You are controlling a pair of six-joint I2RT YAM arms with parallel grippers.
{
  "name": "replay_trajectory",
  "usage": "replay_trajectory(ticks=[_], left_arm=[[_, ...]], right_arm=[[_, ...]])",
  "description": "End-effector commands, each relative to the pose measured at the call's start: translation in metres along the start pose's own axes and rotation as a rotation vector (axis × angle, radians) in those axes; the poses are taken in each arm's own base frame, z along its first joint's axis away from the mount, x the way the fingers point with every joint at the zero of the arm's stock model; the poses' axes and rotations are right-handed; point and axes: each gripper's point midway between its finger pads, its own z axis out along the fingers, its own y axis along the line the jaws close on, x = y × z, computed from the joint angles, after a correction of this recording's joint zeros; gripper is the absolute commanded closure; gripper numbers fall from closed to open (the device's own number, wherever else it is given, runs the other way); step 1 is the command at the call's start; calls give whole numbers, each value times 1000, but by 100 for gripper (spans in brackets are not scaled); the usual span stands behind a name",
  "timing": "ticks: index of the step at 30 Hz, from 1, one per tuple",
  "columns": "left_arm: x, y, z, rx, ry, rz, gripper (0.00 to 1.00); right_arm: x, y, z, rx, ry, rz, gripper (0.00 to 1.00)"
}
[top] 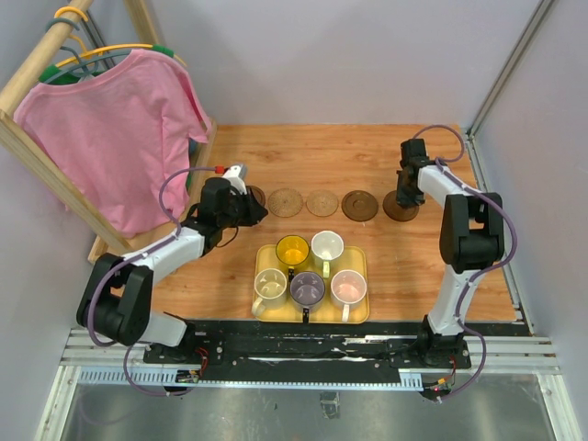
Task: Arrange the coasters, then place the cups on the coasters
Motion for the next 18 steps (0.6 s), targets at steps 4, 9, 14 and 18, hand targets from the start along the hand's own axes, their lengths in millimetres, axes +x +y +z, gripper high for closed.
replay_trajectory(ticks=[4,9,14,18], left_arm=[[3,4,8,-7,-5,13,91],[8,11,16,-28,11,1,92],[12,14,22,-37,18,-7,92],[12,17,27,-43,20,-9,92]], right_arm=[[5,-3,22,9,48,15,96],[1,-1,29,6,53,20,97],[-5,-1,32,4,48,21,97],[-8,0,32,2,48,23,97]])
